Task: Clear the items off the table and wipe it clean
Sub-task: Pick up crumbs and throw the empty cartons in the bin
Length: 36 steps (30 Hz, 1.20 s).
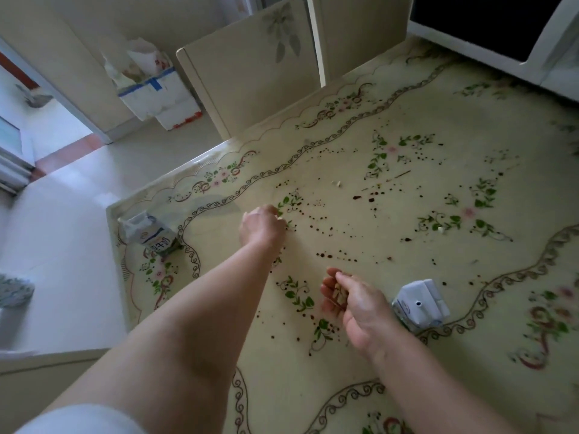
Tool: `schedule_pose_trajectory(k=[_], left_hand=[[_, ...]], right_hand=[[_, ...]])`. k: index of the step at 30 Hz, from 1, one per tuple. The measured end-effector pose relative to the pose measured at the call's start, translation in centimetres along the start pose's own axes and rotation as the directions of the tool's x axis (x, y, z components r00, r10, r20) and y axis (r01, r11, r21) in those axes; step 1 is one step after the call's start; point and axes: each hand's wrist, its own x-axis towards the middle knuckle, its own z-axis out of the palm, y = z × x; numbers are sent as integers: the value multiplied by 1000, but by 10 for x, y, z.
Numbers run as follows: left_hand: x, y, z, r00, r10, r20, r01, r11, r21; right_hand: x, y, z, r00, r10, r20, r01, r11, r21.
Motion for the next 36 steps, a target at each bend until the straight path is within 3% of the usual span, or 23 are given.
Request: schedule_pose_trajectory(k=[3, 10, 12, 15, 18, 23, 29, 31, 36], left_hand=[[12, 4, 5, 996, 85, -30, -79, 983, 163], [15, 2, 10, 986, 166, 15, -163, 940, 300], [8, 2, 7, 989, 146, 30, -149, 959, 241], [-12, 7, -4, 990, 100, 97, -101, 995, 2], [-48, 11, -19, 947, 211, 243, -175, 971, -163], [-109, 8, -43, 838, 413, 356, -384, 911, -153], [-150, 2, -57, 779, 511, 364, -522, 850, -74], [-159, 3, -58, 779, 519, 351, -529, 845, -75], [-163, 8, -60, 862, 444, 246, -411, 895, -175]], right_hand=[[7, -2, 2, 1000, -18, -7, 18, 1000, -12], [9, -2, 2, 1000, -18, -17, 18, 1000, -18], [6, -2, 3, 1000, -13, -25, 13, 1000, -6], [3, -1, 4, 999, -15, -51, 16, 1000, 5], [0, 1, 3, 996, 5, -87, -3, 1000, 16], [-15, 8, 6, 998, 56, -26, -51, 985, 167], [-40, 18, 3, 998, 54, 11, -55, 973, 222], [-48, 21, -1, 999, 44, 22, -49, 967, 250], [-64, 27, -20, 997, 38, -61, -25, 978, 207]])
